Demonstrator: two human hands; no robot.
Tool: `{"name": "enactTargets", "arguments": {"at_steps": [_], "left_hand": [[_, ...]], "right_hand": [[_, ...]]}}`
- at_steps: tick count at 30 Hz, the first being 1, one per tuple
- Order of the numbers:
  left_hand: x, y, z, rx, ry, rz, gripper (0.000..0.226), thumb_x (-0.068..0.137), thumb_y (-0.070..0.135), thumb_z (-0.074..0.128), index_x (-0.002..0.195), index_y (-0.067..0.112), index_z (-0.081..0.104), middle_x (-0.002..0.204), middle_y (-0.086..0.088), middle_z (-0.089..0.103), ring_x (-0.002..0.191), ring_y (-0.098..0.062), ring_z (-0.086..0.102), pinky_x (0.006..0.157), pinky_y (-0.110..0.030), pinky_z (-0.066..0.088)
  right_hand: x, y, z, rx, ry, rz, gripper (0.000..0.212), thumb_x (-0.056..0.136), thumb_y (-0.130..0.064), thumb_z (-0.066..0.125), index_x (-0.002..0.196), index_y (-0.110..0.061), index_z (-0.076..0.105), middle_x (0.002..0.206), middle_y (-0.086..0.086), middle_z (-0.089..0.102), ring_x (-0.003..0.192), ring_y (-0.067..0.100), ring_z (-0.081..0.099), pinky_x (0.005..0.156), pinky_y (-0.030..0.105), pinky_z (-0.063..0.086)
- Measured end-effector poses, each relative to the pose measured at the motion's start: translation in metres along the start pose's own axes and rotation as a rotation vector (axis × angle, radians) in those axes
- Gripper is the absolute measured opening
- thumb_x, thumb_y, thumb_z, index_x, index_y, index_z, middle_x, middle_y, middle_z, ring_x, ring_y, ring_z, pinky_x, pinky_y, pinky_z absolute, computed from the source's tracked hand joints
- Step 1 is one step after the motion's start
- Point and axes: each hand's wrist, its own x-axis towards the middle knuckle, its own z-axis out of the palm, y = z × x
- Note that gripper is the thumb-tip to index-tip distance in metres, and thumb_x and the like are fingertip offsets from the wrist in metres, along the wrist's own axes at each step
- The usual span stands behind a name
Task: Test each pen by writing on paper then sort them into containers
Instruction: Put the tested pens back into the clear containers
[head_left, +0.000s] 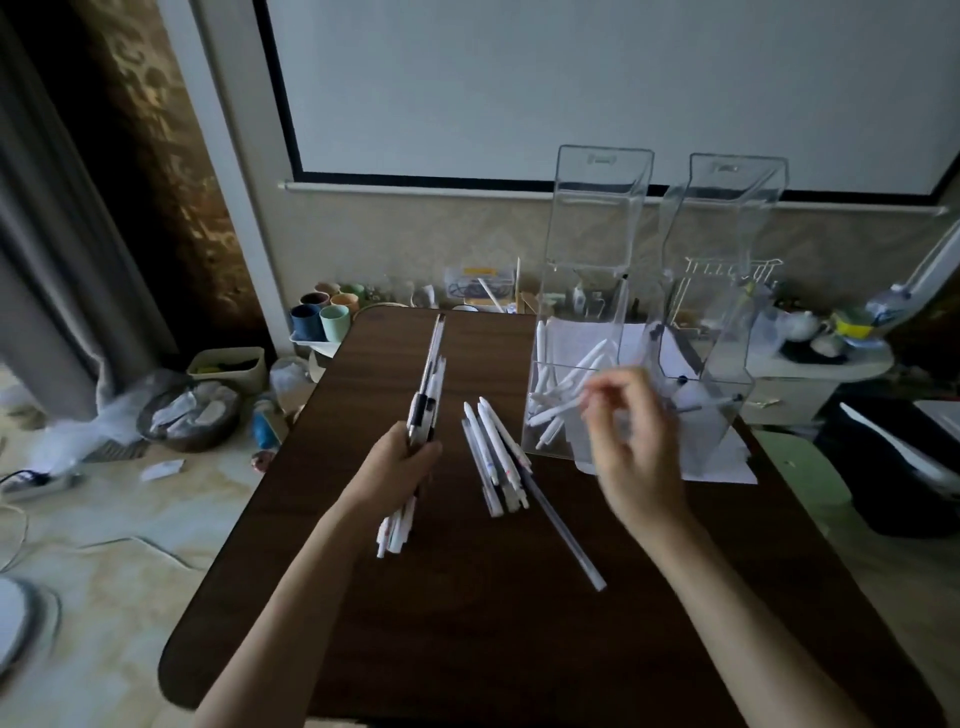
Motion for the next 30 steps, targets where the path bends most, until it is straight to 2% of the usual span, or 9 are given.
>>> {"name": "enactTargets", "arguments": {"at_steps": [2,4,8,12,17,21,24,27,30], "left_hand": [[-0.012,0.009,-0.006,-0.146,-0.109,0.143,0.013,0.093,0.004,0.051,0.082,0.004,0.045,0.057,-0.002,0.051,0.049,-0.012,0.048,0.050,-0.025,0.042],[-0.022,0.016,-0.007,-0.202,-0.209,0.229,0.011,0.094,0.001,0.050,0.083,0.001,0.046,0.057,-0.003,0.051,0.051,-0.013,0.048,0.049,-0.023,0.042],[-0.029,0.015,-0.005,-0.313,-0.343,0.277,0.015,0.092,0.009,0.051,0.080,0.003,0.046,0.058,-0.005,0.050,0.052,-0.017,0.047,0.052,-0.026,0.042],[-0.026,0.011,-0.004,-0.489,-0.453,0.245,0.026,0.088,0.021,0.056,0.083,-0.003,0.049,0.065,-0.009,0.047,0.055,-0.019,0.044,0.054,-0.028,0.041],[-0.022,0.015,0.002,-0.588,-0.474,0.233,0.024,0.090,0.027,0.053,0.086,0.003,0.053,0.076,-0.012,0.054,0.060,-0.018,0.053,0.056,-0.026,0.046],[-0.016,0.022,0.009,-0.679,-0.416,0.217,0.021,0.088,0.028,0.053,0.083,0.007,0.055,0.074,-0.010,0.052,0.058,-0.016,0.049,0.056,-0.028,0.047],[-0.013,0.029,0.015,-0.582,-0.376,0.239,0.025,0.086,0.032,0.054,0.082,0.007,0.054,0.070,-0.007,0.051,0.058,-0.015,0.047,0.060,-0.031,0.044],[-0.008,0.034,0.023,-0.586,-0.365,0.265,0.027,0.086,0.033,0.058,0.076,0.009,0.050,0.062,0.000,0.043,0.055,-0.012,0.042,0.058,-0.029,0.041],[-0.005,0.043,0.034,-0.568,-0.392,0.308,0.027,0.088,0.031,0.054,0.078,0.008,0.046,0.060,0.001,0.039,0.053,-0.011,0.040,0.056,-0.026,0.042]], "right_hand": [[-0.001,-0.010,0.019,0.059,-0.276,0.206,0.007,0.093,-0.009,0.052,0.087,-0.008,0.056,0.073,0.013,0.059,0.065,0.020,0.055,0.058,0.023,0.044],[0.001,-0.013,0.037,0.102,-0.386,0.408,0.015,0.093,-0.026,0.056,0.088,-0.013,0.059,0.073,0.012,0.061,0.065,0.024,0.057,0.056,0.030,0.044],[0.017,-0.016,0.063,0.279,-0.256,0.609,0.030,0.087,-0.046,0.060,0.088,-0.016,0.056,0.061,-0.003,0.053,0.050,0.007,0.047,0.052,0.022,0.038],[0.034,-0.010,0.067,0.452,-0.301,0.774,0.029,0.091,-0.030,0.061,0.089,-0.002,0.054,0.053,-0.004,0.043,0.038,0.005,0.035,0.038,0.017,0.026],[0.036,-0.009,0.060,0.490,-0.198,0.707,0.025,0.095,-0.019,0.054,0.089,0.006,0.054,0.055,-0.002,0.044,0.044,0.008,0.039,0.042,0.018,0.031],[0.034,-0.014,0.036,0.455,-0.067,0.501,0.019,0.099,-0.019,0.044,0.083,-0.009,0.047,0.063,-0.004,0.046,0.050,0.003,0.044,0.046,0.012,0.036],[0.047,-0.019,-0.001,0.369,0.257,0.313,0.019,0.101,-0.015,0.038,0.083,-0.016,0.044,0.066,-0.007,0.046,0.054,0.002,0.043,0.050,0.012,0.037],[0.069,-0.008,-0.048,0.210,0.627,0.178,0.016,0.100,-0.021,0.039,0.084,-0.023,0.041,0.068,-0.012,0.047,0.061,0.005,0.045,0.059,0.023,0.041],[0.082,0.015,-0.084,-0.072,0.770,0.089,0.015,0.101,-0.022,0.038,0.086,-0.019,0.042,0.067,-0.011,0.046,0.059,0.005,0.045,0.058,0.029,0.040]]}}
